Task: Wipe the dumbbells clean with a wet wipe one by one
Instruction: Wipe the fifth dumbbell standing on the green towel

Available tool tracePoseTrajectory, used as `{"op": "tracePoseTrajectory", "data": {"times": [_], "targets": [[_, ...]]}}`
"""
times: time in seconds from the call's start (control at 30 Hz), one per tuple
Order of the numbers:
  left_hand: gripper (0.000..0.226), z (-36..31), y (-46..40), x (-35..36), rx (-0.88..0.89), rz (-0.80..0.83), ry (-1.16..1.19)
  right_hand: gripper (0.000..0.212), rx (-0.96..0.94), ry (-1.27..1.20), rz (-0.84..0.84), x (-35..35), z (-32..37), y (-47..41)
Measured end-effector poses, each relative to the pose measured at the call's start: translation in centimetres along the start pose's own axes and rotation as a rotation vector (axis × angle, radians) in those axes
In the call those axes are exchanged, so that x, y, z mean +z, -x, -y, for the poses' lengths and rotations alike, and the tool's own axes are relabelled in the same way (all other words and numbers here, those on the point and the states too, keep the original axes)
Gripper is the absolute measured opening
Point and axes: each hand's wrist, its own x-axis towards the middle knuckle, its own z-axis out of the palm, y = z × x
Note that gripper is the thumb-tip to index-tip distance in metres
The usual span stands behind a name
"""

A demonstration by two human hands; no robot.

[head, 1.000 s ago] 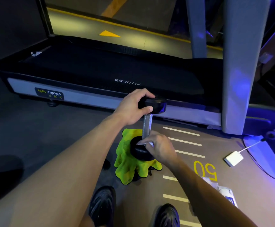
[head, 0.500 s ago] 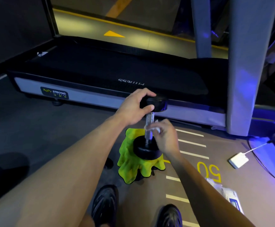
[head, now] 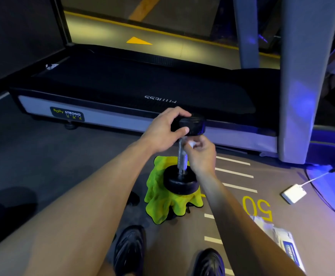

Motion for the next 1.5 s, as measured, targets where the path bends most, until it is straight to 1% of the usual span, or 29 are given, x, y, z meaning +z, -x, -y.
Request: {"op": "tracePoseTrajectory", "data": {"times": [0.1, 0.17, 0.27, 0.33, 0.37, 0.43, 0.5, 0.57, 0.67, 0.77, 0.9, 0.97, 1.13, 1.2, 1.33, 1.5], "targets": [[0.035, 0.0, -0.1, -0.2, -0.005, 0.011, -0.009, 0.014, 0.12, -0.172, -0.029, 0.4, -0.4, 0.7], [0.035, 0.1, -0.1, -0.3, -0.001, 0.005, -0.011, 0.011, 0.213, -0.282, 0.014, 0.3, -1.0, 1.9], [0.035, 0.0, -0.1, -0.2, -0.009, -0.007, -0.002, 0.01, 0.299, -0.542, 0.071, 0.4, 0.0, 2.1], [0.036, -0.2, 0.0, -0.2, -0.002, -0.012, -0.011, 0.018, 0.315, -0.721, 0.067, 0.8, 0.8, 1.3], [0.036, -0.2, 0.0, -0.3, 0.003, -0.013, -0.019, 0.024, 0.319, -0.766, 0.054, 1.0, 1.0, 1.1], [0.036, -0.2, 0.0, -0.4, 0.003, -0.006, -0.027, 0.03, 0.364, -0.767, -0.012, 1.4, 0.4, 1.4], [0.035, -0.2, 0.0, -0.4, 0.001, 0.0, -0.037, 0.026, 0.403, -0.744, -0.058, 1.3, -0.5, 2.4], [0.035, -0.1, 0.0, -0.4, 0.006, -0.006, -0.041, 0.021, 0.418, -0.708, -0.05, 1.1, -0.6, 2.8], [0.035, -0.2, 0.0, -0.3, 0.0, -0.014, -0.025, 0.013, 0.351, -0.678, -0.051, 1.2, 1.1, 1.5], [0.035, -0.4, 0.0, -0.2, 0.009, -0.003, -0.023, 0.015, 0.281, -0.635, -0.071, 1.9, 2.0, 0.5], [0.035, -0.5, 0.0, -0.3, 0.016, 0.0, -0.029, 0.017, 0.328, -0.486, -0.044, 1.9, -1.3, 2.7], [0.034, -0.4, 0.1, -0.4, 0.014, -0.005, -0.026, 0.019, 0.34, -0.451, -0.035, 1.8, -1.6, 2.9], [0.035, -0.5, 0.2, -0.3, 0.023, -0.012, -0.021, 0.019, 0.185, -0.368, -0.125, 2.2, 1.1, 0.4], [0.035, -0.4, 0.2, -0.5, 0.032, -0.006, -0.02, 0.018, 0.167, -0.382, -0.102, 2.3, 0.5, 1.2], [0.034, -0.3, 0.4, -0.7, 0.011, -0.015, 0.005, 0.016, 0.217, -0.422, -0.022, 1.3, -1.0, 3.4], [0.034, -0.2, 0.5, -0.8, -0.004, -0.021, 0.017, 0.016, 0.178, -0.498, -0.09, 1.0, 1.6, 0.4]]}}
